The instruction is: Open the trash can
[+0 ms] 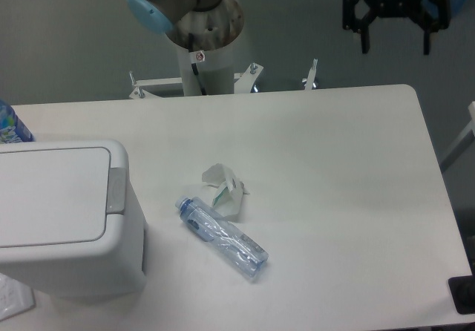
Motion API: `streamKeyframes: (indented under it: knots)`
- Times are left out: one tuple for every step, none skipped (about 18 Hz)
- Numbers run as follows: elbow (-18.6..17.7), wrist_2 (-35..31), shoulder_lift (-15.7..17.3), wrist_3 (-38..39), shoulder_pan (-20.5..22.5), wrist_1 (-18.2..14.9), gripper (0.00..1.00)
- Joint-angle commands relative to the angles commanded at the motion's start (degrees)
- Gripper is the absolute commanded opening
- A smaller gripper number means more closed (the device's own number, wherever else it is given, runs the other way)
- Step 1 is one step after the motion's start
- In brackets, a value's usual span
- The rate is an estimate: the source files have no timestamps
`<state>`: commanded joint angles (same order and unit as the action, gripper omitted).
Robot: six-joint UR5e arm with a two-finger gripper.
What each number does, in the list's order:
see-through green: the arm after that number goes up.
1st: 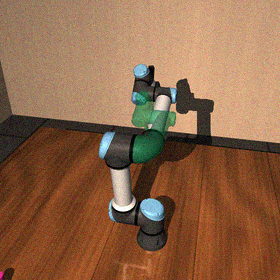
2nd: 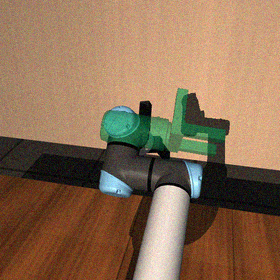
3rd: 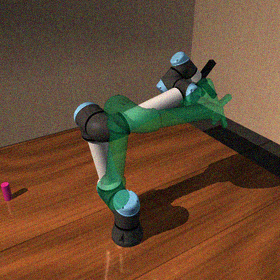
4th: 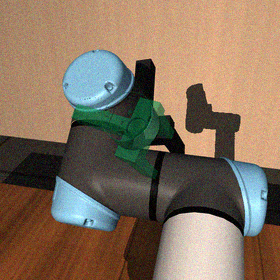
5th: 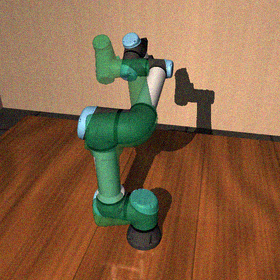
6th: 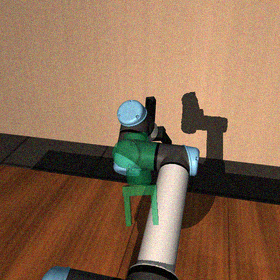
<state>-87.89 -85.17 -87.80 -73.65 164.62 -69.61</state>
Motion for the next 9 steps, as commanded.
streamKeyframes:
  knots:
    - [0.0,0.0,0.0,0.0,0.0,0.0,1.0]
    - [0.0,-0.09,0.09,0.0,0.0,0.0,1.0]
    - [0.0,-0.09,0.09,0.09,-0.09,0.0,1.0]
    - [0.0,0.0,0.09,0.09,-0.09,0.0,1.0]
    - [0.0,0.09,0.09,0.09,-0.17,0.0,1.0]
    - [0.0,0.09,0.09,0.17,-0.26,0.0,1.0]
    - [0.0,0.09,0.09,0.18,-0.26,0.0,1.0]
    - [0.0,0.18,0.09,0.18,-0.26,0.0,1.0]
    - [0.0,0.26,0.09,0.18,-0.35,0.0,1.0]
